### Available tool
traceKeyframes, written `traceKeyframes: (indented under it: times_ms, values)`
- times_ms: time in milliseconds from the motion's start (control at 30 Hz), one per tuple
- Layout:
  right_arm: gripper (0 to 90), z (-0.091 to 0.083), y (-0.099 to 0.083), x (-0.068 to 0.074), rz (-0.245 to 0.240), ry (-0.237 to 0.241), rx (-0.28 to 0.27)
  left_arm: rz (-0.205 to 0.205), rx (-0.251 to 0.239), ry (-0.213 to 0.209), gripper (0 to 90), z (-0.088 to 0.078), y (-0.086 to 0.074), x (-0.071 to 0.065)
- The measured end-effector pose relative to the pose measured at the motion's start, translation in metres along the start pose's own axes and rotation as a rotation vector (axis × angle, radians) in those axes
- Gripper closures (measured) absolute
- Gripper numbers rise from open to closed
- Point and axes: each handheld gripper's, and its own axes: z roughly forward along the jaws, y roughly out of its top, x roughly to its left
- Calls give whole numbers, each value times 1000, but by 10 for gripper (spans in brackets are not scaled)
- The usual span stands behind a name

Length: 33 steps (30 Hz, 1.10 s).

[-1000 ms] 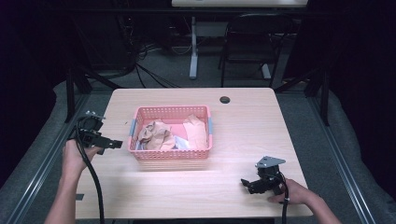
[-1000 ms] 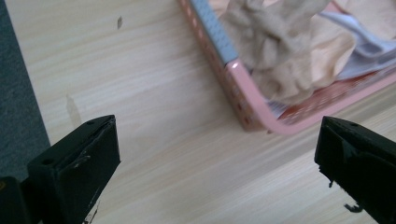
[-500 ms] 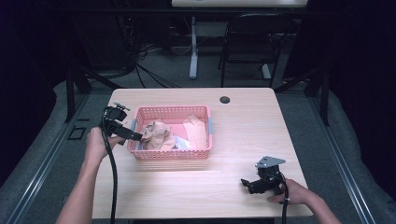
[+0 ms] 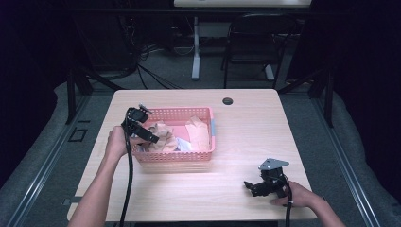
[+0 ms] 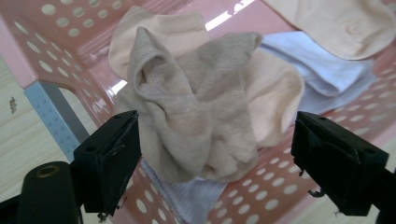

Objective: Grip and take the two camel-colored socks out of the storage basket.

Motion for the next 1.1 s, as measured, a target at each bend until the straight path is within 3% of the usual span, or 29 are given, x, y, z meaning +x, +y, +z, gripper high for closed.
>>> traceKeyframes:
  times_ms: [133,267,333,533,633,867,1100]
  values:
    - [0,0,0,0,0,-1,1,-27,19,-22,238,12,4,7]
    - [0,0,0,0,-1,-1,1,-48,42,-9,280,20,5,13]
    - [0,0,0,0,0,-2,2,-46,59,21,306,24,6,14]
    - [0,0,0,0,1,-3,0,-60,98,58,398,30,7,15]
    - [0,0,0,0,0,0,-1,-85,125,81,488,36,7,17]
    - [0,0,0,0,0,0,-1,-83,141,87,783,38,8,19]
    - [0,0,0,0,1,-1,-2,-69,148,106,823,32,11,15]
